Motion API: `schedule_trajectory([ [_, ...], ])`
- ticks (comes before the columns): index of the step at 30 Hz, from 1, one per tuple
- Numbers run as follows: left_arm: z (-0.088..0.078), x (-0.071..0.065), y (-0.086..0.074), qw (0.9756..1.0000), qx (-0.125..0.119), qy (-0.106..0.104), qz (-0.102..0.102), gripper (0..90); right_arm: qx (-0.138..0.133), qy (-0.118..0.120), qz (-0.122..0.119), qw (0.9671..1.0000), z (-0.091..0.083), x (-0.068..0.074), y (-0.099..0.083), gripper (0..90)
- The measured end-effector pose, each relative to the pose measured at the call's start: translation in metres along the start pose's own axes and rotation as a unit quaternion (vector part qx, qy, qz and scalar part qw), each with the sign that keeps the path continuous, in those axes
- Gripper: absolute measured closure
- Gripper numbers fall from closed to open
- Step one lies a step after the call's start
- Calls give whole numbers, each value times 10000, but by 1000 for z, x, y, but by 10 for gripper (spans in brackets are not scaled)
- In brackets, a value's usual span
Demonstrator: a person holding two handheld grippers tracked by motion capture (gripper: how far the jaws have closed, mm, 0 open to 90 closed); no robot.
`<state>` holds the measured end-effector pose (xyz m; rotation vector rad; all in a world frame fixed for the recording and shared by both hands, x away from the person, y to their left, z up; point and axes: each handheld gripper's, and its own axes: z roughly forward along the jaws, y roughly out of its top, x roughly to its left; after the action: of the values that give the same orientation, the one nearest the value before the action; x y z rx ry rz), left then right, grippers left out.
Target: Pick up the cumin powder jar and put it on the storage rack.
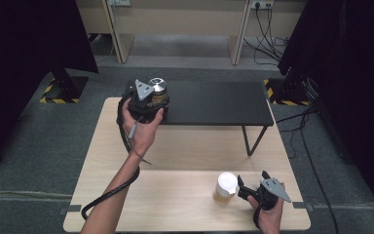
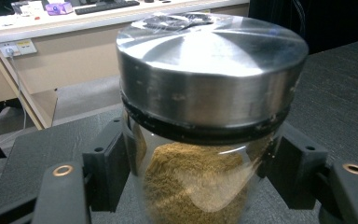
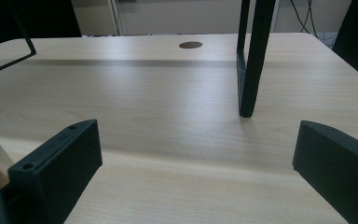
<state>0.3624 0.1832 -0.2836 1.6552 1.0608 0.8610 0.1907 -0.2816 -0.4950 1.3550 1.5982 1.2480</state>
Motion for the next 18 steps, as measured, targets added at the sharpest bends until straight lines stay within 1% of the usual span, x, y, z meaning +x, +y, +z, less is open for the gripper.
schedule_trajectory([
  [4,2,3,-2,9999,-21,-19,-100,300,-1,-1,-6,10000,0,0,0,12],
  [5,2,4,-2,9999,-18,-40,-150,300,0,0,-7,10000,0,0,0,12],
  [6,2,6,-3,9997,-25,-59,-226,300,-1,-1,-8,10000,0,0,0,13],
  [8,3,13,-5,9989,-39,-163,-431,300,-3,-2,-16,10000,0,1,0,13],
  [10,4,15,-6,9988,-63,-186,-439,299,-6,-5,-23,10000,0,1,0,13],
  [13,4,14,-8,9990,-110,-179,-404,299,-10,-5,-33,10000,0,1,0,14],
  [15,4,15,-10,9988,-133,-193,-440,299,-15,-6,-34,10000,0,1,-1,14],
  [18,4,14,-10,9988,-133,-192,-430,299,-15,0,-34,10000,0,1,-1,14],
])
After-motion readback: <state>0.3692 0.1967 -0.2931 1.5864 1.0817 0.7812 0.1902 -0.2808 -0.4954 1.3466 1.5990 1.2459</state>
